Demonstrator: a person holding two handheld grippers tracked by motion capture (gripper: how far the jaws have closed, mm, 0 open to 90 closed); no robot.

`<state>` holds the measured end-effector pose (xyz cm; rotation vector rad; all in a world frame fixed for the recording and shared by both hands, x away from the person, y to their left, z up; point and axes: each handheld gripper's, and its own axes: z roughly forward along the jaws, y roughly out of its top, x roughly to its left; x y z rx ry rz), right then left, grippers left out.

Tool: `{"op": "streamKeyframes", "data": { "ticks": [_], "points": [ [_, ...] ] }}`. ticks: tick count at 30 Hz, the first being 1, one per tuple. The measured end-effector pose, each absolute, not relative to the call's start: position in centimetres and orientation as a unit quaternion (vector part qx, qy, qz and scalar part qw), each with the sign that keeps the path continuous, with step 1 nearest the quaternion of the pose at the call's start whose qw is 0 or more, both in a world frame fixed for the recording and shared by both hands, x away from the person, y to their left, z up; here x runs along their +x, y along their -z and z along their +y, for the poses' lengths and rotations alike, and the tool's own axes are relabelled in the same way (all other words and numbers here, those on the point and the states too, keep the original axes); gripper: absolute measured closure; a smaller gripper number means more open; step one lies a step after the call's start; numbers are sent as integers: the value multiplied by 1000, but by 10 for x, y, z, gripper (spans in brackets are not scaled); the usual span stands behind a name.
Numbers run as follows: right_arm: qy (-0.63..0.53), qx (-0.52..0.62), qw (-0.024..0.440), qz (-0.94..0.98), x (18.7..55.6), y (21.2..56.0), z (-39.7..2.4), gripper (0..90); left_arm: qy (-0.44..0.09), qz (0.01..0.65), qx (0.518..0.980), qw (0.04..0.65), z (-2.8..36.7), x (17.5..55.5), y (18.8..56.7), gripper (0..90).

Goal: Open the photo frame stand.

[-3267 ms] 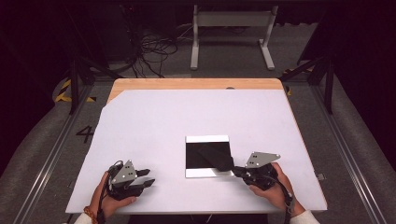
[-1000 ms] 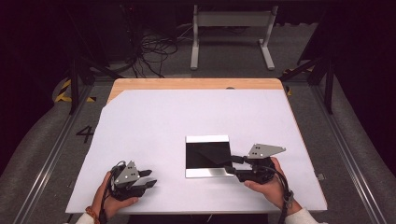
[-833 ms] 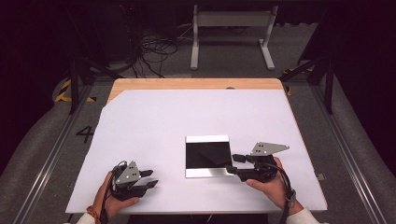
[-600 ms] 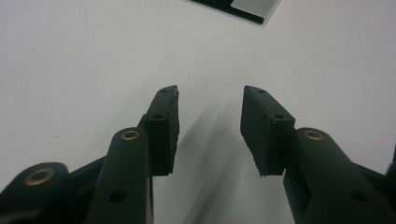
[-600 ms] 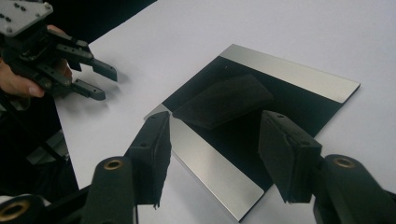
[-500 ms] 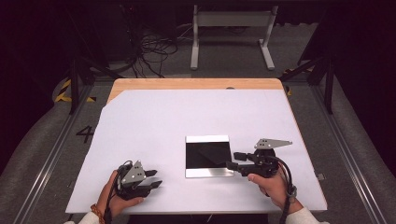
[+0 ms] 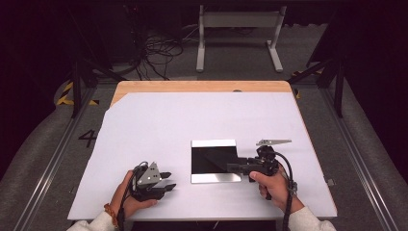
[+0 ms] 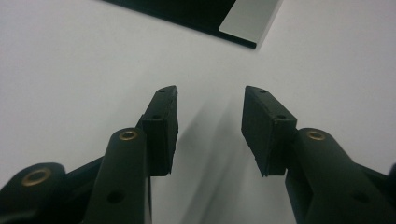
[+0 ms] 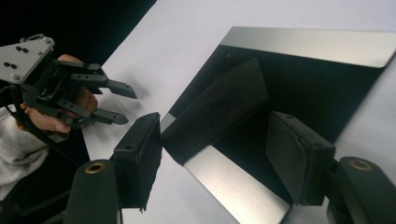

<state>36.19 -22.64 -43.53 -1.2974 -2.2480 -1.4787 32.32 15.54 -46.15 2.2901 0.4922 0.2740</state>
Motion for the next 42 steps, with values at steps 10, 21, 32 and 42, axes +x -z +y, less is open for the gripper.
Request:
{"op": "streamKeyframes", "data": {
  "ticks": [10, 21, 32, 42],
  "points": [
    [485, -439, 87, -751, 359, 441, -226, 480, -102, 173, 907, 371, 132, 333, 463, 525],
    [490, -447, 105, -741, 367, 450, -225, 452, -106, 192, 900, 377, 133, 336, 464, 465],
    [497, -429, 97, -748, 370, 453, -219, 537, -90, 221, 879, 412, 135, 347, 458, 343],
    [504, -403, 74, -760, 365, 452, -218, 557, -39, 245, 875, 417, 114, 372, 463, 247]
  ]
}}
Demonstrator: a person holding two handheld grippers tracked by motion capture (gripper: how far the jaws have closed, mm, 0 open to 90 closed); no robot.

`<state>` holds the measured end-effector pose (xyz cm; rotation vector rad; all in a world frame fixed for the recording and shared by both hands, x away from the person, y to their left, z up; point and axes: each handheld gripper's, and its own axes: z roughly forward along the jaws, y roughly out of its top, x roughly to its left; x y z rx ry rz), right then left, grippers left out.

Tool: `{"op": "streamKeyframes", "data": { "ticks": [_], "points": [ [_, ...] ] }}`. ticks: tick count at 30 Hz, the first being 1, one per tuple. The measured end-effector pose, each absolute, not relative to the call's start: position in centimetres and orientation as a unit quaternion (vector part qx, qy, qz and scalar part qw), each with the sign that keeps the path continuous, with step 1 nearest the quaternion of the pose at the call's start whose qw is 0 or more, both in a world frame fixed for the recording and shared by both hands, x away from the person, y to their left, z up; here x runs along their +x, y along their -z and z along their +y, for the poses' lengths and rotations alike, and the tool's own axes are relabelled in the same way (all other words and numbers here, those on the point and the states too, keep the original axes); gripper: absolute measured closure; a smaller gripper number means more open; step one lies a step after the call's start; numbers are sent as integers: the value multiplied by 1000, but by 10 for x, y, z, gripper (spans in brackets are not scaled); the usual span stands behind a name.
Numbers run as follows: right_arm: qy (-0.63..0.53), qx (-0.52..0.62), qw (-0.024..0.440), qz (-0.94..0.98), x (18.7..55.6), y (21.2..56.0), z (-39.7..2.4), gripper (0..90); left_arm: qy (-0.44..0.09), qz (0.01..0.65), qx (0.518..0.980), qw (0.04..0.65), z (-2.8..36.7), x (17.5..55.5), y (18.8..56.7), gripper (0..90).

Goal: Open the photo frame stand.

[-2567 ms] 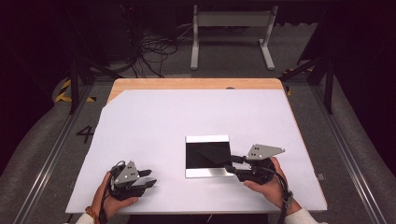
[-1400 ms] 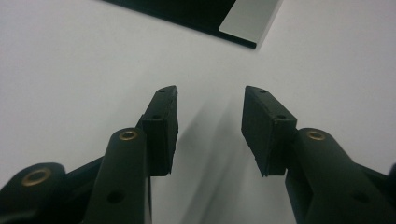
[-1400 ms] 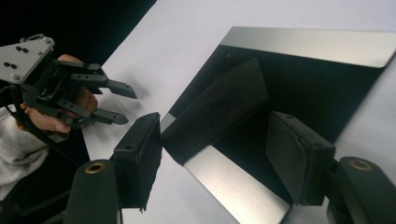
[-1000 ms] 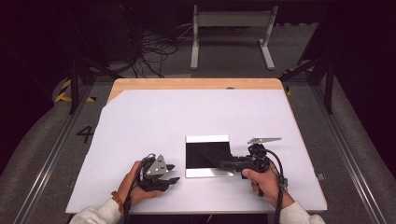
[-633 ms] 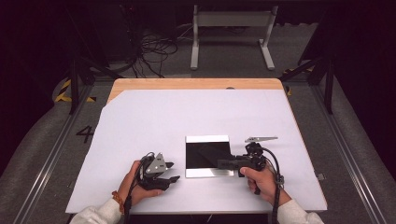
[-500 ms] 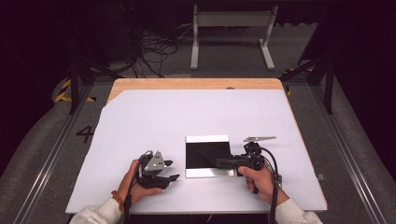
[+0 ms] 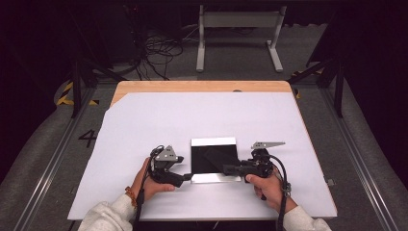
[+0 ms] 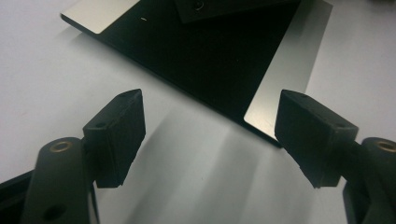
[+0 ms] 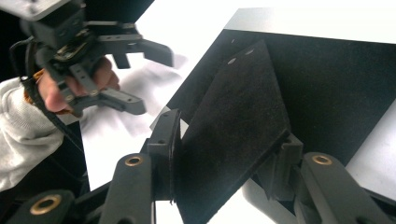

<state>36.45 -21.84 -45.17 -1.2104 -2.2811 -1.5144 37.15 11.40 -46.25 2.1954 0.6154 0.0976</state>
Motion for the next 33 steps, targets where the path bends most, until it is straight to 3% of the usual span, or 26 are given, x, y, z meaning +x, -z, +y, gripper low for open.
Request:
{"op": "streamKeyframes", "data": {
  "ticks": [9, 20, 30, 33],
  "points": [
    [509, -379, 38, -771, 354, 447, -216, 562, -14, 251, 873, 419, 105, 383, 467, 206],
    [513, -352, 17, -782, 348, 446, -217, 569, 1, 240, 875, 422, 90, 392, 466, 227],
    [511, -331, -3, -793, 344, 442, -216, 574, -10, 238, 868, 436, 91, 395, 458, 330],
    [510, -331, -6, -794, 344, 442, -216, 574, -23, 233, 865, 443, 94, 396, 454, 408]
  ]
}}
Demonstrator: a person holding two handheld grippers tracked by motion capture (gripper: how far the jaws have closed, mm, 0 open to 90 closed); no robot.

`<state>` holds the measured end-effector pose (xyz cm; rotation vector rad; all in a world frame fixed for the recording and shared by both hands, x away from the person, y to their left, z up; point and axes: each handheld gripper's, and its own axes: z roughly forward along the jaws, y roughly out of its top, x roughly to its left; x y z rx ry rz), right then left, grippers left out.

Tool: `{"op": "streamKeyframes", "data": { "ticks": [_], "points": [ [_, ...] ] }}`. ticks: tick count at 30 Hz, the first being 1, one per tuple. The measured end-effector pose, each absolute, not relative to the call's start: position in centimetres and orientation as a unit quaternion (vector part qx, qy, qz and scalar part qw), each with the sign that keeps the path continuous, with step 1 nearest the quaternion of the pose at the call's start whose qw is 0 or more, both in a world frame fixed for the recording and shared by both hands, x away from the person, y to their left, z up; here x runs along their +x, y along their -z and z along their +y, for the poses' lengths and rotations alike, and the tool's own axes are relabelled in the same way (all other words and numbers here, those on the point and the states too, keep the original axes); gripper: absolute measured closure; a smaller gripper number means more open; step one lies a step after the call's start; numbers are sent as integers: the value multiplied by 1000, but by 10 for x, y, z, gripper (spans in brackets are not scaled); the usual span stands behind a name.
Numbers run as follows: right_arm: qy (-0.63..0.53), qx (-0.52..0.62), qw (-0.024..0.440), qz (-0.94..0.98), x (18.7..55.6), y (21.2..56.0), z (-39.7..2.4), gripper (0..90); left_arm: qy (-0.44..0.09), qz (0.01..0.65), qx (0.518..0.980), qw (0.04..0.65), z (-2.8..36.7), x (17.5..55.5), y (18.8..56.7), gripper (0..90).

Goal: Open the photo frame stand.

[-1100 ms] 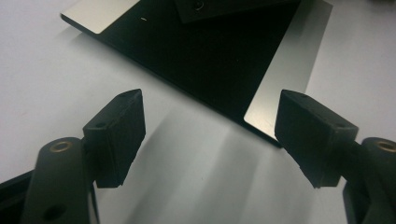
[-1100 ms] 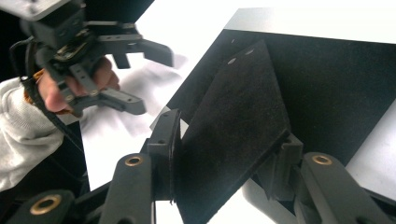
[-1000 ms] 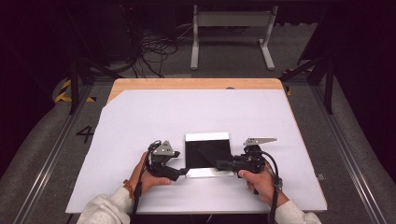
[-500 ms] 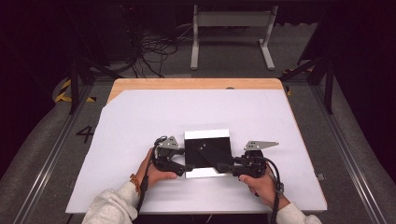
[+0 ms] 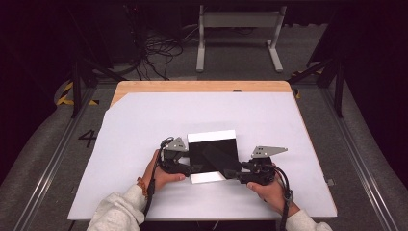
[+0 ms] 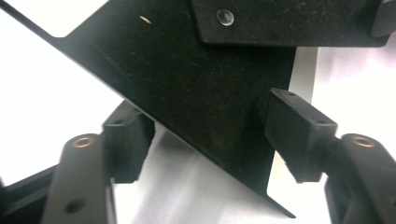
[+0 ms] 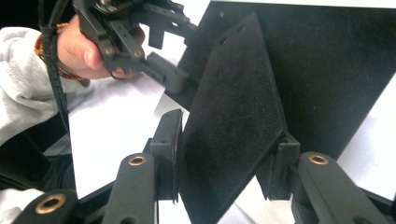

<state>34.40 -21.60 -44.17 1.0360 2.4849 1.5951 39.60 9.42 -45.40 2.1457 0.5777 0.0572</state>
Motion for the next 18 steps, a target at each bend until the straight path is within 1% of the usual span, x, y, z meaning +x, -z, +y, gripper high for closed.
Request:
{"op": "streamKeyframes", "data": {
  "ticks": [1, 2, 12, 15, 18],
  "points": [
    [-508, 333, 9, 794, 344, 442, -216, 576, -29, 235, 862, 449, 95, 396, 451, 408],
    [-507, 334, 14, 795, 344, 442, -216, 582, -37, 230, 862, 449, 96, 396, 449, 436],
    [-486, 345, 51, 801, 346, 441, -214, 632, -104, 221, 849, 469, 96, 394, 431, 595],
    [-475, 346, 60, 807, 346, 442, -213, 646, -114, 215, 847, 473, 98, 392, 428, 631],
    [-460, 343, 68, 816, 345, 443, -212, 650, -111, 210, 845, 479, 99, 391, 428, 650]
  ]
}}
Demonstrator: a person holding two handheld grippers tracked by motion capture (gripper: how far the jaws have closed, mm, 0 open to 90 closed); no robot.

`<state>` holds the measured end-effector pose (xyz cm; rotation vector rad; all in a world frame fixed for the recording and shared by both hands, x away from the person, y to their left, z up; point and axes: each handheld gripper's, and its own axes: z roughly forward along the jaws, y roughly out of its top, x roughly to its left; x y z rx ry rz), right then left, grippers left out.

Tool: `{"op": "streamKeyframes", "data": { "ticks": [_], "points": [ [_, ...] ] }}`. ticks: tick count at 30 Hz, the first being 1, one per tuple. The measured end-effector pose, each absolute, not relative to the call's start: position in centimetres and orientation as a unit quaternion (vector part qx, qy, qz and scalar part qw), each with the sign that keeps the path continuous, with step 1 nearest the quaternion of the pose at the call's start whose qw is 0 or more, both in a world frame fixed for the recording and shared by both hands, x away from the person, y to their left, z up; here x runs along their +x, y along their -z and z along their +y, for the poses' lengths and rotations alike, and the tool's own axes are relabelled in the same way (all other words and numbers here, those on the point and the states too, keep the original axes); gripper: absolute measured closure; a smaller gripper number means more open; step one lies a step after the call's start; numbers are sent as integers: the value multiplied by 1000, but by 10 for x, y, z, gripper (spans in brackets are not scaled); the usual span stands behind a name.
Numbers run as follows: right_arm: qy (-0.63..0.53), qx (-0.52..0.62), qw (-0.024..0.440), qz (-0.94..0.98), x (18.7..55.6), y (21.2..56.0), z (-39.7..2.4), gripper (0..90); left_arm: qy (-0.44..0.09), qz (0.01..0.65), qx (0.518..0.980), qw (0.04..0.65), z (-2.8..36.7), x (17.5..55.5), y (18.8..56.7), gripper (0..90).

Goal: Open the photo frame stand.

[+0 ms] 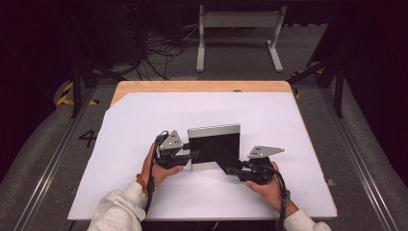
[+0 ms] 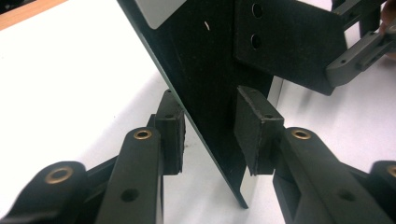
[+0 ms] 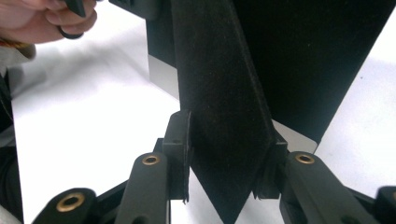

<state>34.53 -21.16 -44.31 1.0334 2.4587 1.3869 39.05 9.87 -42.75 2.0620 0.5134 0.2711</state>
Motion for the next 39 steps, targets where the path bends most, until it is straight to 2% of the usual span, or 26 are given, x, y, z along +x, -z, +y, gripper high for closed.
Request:
{"op": "streamKeyframes", "data": {
  "ticks": [4, 8, 10, 15, 18, 20, 32, 39],
  "points": [
    [-449, 337, 75, 824, 343, 444, -210, 658, -88, 202, 846, 486, 97, 390, 430, 589],
    [-442, 332, 82, 829, 341, 445, -209, 661, -69, 183, 864, 464, 85, 389, 443, 526],
    [-441, 332, 83, 830, 340, 445, -209, 662, -67, 178, 869, 457, 81, 389, 446, 533],
    [-435, 326, 90, 834, 339, 445, -209, 661, -70, 172, 879, 440, 77, 387, 452, 686],
    [-432, 323, 96, 836, 337, 445, -208, 659, -64, 171, 880, 438, 77, 387, 455, 702],
    [-431, 323, 99, 837, 336, 445, -208, 660, -84, 171, 882, 431, 76, 386, 453, 705],
    [-431, 324, 96, 836, 336, 448, -204, 699, -113, 178, 882, 422, 76, 390, 451, 662],
    [-428, 323, 98, 839, 337, 447, -208, 669, -131, 177, 882, 417, 78, 391, 451, 651]
  ]
}}
